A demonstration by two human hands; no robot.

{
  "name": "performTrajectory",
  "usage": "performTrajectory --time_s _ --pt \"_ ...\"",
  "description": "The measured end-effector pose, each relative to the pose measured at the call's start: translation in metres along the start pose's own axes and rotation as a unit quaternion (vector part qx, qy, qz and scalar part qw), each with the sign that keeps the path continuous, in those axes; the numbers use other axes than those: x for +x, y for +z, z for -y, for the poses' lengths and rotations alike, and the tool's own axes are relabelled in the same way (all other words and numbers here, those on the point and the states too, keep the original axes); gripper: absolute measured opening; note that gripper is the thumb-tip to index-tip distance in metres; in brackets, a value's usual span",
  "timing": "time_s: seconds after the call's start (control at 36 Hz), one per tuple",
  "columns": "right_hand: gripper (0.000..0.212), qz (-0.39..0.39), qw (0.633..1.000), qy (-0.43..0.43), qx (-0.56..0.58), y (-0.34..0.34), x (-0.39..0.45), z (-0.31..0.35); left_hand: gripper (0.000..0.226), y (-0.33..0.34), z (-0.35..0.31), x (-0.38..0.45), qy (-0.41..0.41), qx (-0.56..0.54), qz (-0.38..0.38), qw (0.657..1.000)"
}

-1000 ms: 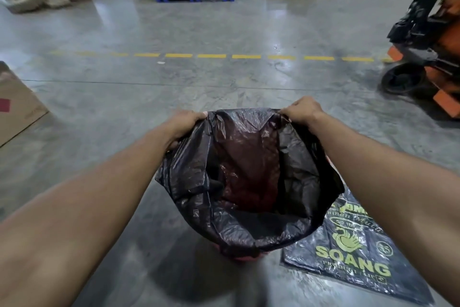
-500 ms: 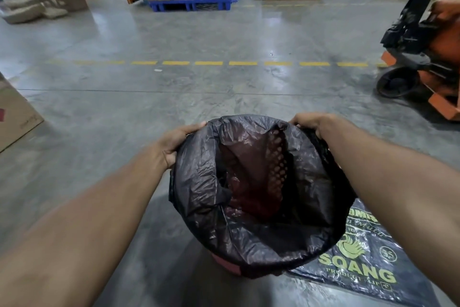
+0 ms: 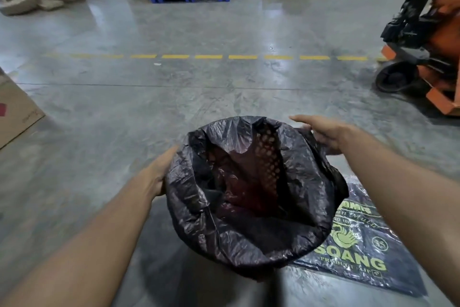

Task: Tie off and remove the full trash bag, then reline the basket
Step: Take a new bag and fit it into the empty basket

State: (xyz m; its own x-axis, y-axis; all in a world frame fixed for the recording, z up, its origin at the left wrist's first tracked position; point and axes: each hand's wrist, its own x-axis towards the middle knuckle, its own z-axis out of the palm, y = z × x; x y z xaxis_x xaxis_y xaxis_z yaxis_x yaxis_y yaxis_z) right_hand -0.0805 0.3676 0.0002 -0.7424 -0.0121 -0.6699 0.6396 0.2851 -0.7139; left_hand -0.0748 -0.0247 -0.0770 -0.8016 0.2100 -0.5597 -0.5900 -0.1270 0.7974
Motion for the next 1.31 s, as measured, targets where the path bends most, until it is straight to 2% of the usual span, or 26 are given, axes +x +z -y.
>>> performTrajectory --time_s 0.03,0.06,0.11,0.17,0.25,0.36,0.42,0.5,0.56,0.61,0.67,0.72,0.81,0.89,1.03,1.11,1.17,1.31 --pt "0.068 -0.021 1.0 -0.004 -0.002 -0.006 -0.002 -0.006 0.065 0.001 -0.001 -0.01 -0.011 0.005 0.008 1.0" --pt "0.074 -0.005 1.0 0.003 -0.013 -0.011 -0.014 -0.015 0.069 0.003 0.0 -0.021 -0.018 0.007 0.001 1.0" --pt "0.089 0.025 0.999 0.0 -0.045 -0.018 -0.032 -0.038 0.06 -0.005 0.006 -0.03 -0.009 -0.013 -0.026 1.0" --pt "0.093 0.036 0.999 -0.01 -0.007 -0.022 -0.047 -0.058 0.05 -0.003 0.015 -0.043 -0.013 -0.028 -0.035 0.999" --pt "0.073 0.071 0.994 -0.064 0.056 -0.025 -0.062 -0.088 0.05 0.002 0.029 -0.057 -0.029 -0.019 -0.066 0.997" --pt "0.064 0.023 0.985 -0.088 0.147 -0.018 -0.061 -0.115 0.049 0.008 0.041 -0.059 -0.035 -0.023 -0.085 0.995" --pt "0.054 -0.005 0.978 -0.065 0.199 -0.015 -0.061 -0.125 0.044 0.006 0.046 -0.056 -0.028 -0.022 -0.111 0.993" --pt "0.022 -0.069 0.966 -0.005 0.248 -0.008 -0.064 -0.139 0.04 -0.005 0.058 -0.045 -0.008 -0.023 -0.193 0.981" --pt "0.012 -0.118 0.965 0.05 0.229 -0.001 -0.061 -0.152 0.026 -0.007 0.06 -0.045 0.017 -0.021 -0.252 0.967" --pt "0.017 -0.159 0.97 0.076 0.17 0.007 -0.064 -0.162 0.019 -0.002 0.056 -0.054 0.062 -0.001 -0.31 0.949" --pt "0.022 -0.226 0.965 0.038 0.13 0.013 -0.072 -0.159 0.024 0.005 0.049 -0.069 0.109 -0.018 -0.331 0.937" --pt "0.034 -0.296 0.942 -0.044 0.154 0.018 -0.081 -0.148 0.03 0.015 0.043 -0.088 0.149 -0.044 -0.297 0.942" --pt "0.048 -0.274 0.931 -0.14 0.195 0.035 -0.097 -0.123 0.046 0.039 0.037 -0.112 0.167 -0.032 -0.222 0.96" --pt "0.057 -0.217 0.95 -0.179 0.136 0.059 -0.102 -0.107 0.048 0.069 0.043 -0.118 0.187 -0.022 -0.187 0.964" --pt "0.051 -0.243 0.942 -0.228 0.034 0.068 -0.09 -0.085 0.048 0.093 0.049 -0.108 0.175 0.092 -0.28 0.94" --pt "0.066 -0.286 0.938 -0.197 -0.019 0.067 -0.087 -0.072 0.051 0.098 0.055 -0.1 0.173 0.153 -0.312 0.922" --pt "0.066 -0.305 0.934 -0.185 -0.025 0.065 -0.084 -0.068 0.058 0.104 0.055 -0.099 0.183 0.175 -0.343 0.905" --pt "0.048 -0.313 0.93 -0.184 -0.059 0.059 -0.067 -0.073 0.069 0.103 0.056 -0.093 0.211 0.182 -0.333 0.901"
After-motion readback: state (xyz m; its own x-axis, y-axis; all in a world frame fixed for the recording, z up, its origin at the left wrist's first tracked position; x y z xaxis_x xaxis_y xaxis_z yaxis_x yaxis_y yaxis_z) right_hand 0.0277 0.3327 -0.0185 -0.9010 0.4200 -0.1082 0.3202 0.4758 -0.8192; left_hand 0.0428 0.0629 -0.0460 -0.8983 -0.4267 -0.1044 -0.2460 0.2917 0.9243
